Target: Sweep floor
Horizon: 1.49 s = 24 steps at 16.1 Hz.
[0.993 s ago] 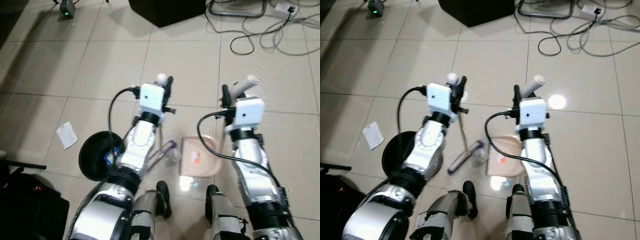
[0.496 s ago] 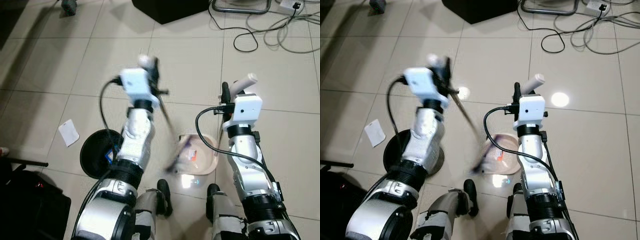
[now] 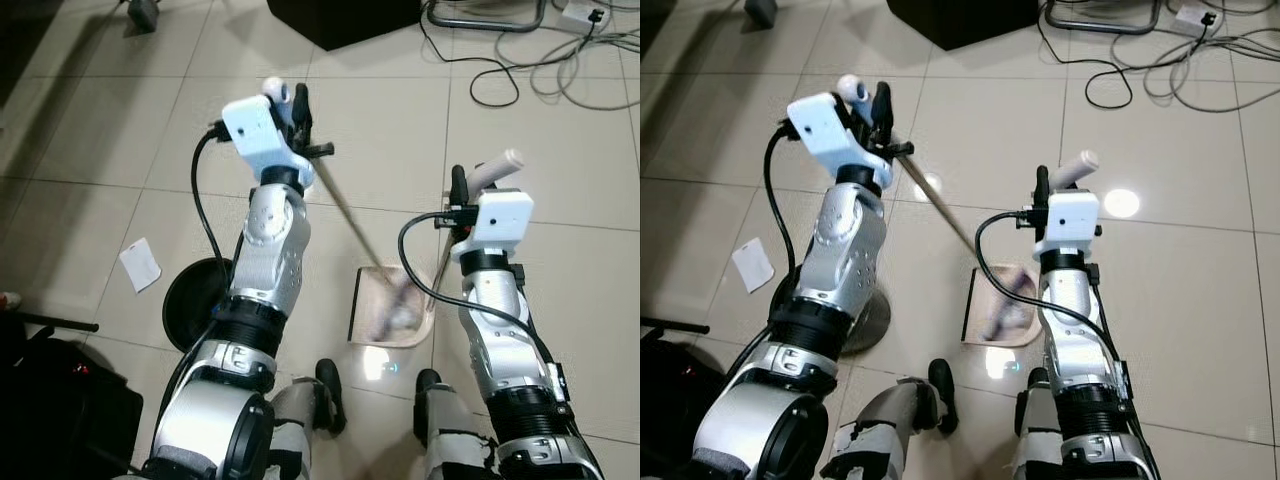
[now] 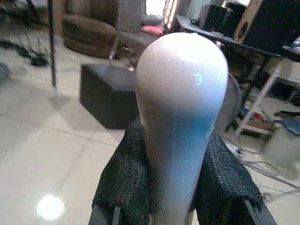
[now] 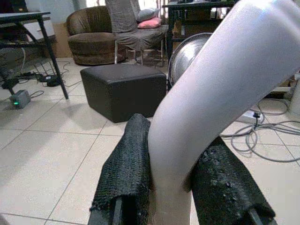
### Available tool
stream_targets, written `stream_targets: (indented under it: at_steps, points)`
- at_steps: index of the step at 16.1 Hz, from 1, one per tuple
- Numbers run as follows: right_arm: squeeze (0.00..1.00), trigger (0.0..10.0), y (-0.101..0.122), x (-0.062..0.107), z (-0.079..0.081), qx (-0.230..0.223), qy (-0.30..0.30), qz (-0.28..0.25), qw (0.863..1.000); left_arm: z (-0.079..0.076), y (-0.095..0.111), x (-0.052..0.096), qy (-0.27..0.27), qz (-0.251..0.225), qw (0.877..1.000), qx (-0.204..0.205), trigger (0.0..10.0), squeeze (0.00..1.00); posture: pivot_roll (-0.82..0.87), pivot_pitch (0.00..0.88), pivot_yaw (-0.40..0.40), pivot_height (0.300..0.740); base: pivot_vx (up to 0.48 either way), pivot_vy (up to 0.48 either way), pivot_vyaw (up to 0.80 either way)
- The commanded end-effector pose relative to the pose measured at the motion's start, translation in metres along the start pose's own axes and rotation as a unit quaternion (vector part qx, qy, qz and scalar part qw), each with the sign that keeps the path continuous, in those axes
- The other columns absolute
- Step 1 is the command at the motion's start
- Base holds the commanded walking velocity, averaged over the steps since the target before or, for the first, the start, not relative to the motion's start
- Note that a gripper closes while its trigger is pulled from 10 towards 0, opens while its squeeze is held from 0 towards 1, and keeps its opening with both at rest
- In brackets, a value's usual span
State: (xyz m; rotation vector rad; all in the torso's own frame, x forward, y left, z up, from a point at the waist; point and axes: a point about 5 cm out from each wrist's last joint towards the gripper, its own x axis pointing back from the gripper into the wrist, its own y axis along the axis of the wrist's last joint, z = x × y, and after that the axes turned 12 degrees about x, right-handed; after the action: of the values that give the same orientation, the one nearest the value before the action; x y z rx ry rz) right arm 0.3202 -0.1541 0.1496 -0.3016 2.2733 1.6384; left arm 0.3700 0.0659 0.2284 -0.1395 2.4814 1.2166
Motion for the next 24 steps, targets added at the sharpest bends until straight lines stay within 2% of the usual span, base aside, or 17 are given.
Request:
stream_targets:
  at_steps: [1, 2, 4, 5, 6, 9, 11, 12, 13, 14, 17, 20, 24]
  points:
    - [0.0, 10.0, -0.01, 0.009, 0.003, -0.015, 0.002, 0.024, 1.0, -0.045, 0.003, -0.007, -0.042, -0.005, 0.994, 0.103, 10.0, 0.0, 0.02, 0.241, 0.195, 0.74, 0.0, 0.0, 0.0]
    - [0.0, 10.0, -0.011, 0.007, -0.001, -0.016, -0.005, 0.028, 0.999, -0.046, 0.007, -0.011, -0.048, -0.008, 0.993, 0.107, 10.0, 0.0, 0.01, 0.22, 0.191, 0.74, 0.0, 0.0, 0.0]
    - [0.0, 10.0, -0.01, 0.004, -0.007, -0.016, -0.01, 0.024, 1.0, -0.047, 0.018, -0.018, -0.076, -0.019, 0.994, 0.071, 10.0, 0.0, 0.01, 0.201, 0.184, 0.74, 0.0, 0.0, 0.0]
    - [0.0, 10.0, -0.008, 0.002, -0.01, -0.017, -0.009, 0.019, 1.0, -0.049, 0.025, -0.02, -0.114, -0.021, 0.993, 0.0, 10.0, 0.0, 0.01, 0.19, 0.175, 0.74, 0.0, 0.0, 0.0]
    - [0.0, 10.0, -0.006, -0.001, -0.012, -0.018, -0.008, 0.014, 1.0, -0.055, 0.033, -0.023, -0.154, -0.029, 0.986, -0.056, 10.0, 0.0, 0.0, 0.169, 0.162, 0.74, 0.0, 0.0, 0.0]
    - [0.0, 10.0, -0.001, -0.004, -0.019, -0.022, -0.011, 0.007, 1.0, -0.059, 0.048, -0.029, -0.184, -0.049, 0.975, -0.115, 10.0, 0.0, -0.01, 0.144, 0.148, 0.74, 0.0, 0.0, 0.0]
    - [0.0, 10.0, 0.003, -0.004, -0.025, -0.037, -0.022, 0.001, 0.999, -0.044, 0.055, -0.033, -0.175, -0.047, 0.973, -0.142, 10.0, 0.0, -0.02, 0.11, 0.146, 0.74, 0.0, 0.0, 0.0]
    - [0.0, 10.0, 0.003, -0.004, -0.025, -0.037, -0.022, 0.001, 0.999, -0.042, 0.055, -0.033, -0.174, -0.046, 0.973, -0.146, 10.0, 0.0, -0.02, 0.11, 0.146, 0.74, 0.0, 0.0, 0.0]
    - [0.0, 10.0, 0.005, -0.002, -0.027, -0.036, -0.024, -0.001, 0.999, -0.027, 0.054, -0.033, -0.161, -0.041, 0.972, -0.168, 10.0, 0.0, -0.04, 0.093, 0.149, 0.74, 0.0, 0.0, 0.0]
    - [0.0, 10.0, 0.005, -0.001, -0.029, -0.037, -0.027, -0.003, 0.999, -0.021, 0.054, -0.032, -0.155, -0.038, 0.971, -0.179, 10.0, 0.0, -0.04, 0.093, 0.149, 0.74, 0.0, 0.0, 0.0]
    - [0.0, 10.0, 0.011, 0.002, -0.048, -0.049, -0.058, -0.005, 0.997, 0.015, 0.051, -0.024, -0.123, -0.019, 0.965, -0.232, 10.0, 0.0, -0.06, 0.078, 0.141, 0.74, 0.0, 0.0, 0.0]
    - [0.0, 10.0, 0.023, 0.005, -0.062, -0.051, -0.071, -0.013, 0.996, 0.028, 0.043, -0.015, -0.114, -0.001, 0.964, -0.241, 10.0, 0.0, -0.07, 0.076, 0.131, 0.74, 0.0, 0.0, 0.0]
    - [0.0, 10.0, 0.048, 0.007, -0.085, -0.035, -0.083, -0.023, 0.996, 0.028, 0.023, 0.003, -0.111, 0.035, 0.973, -0.202, 10.0, 0.0, -0.1, 0.077, 0.15, 0.74, 0.0, 0.0, 0.0]
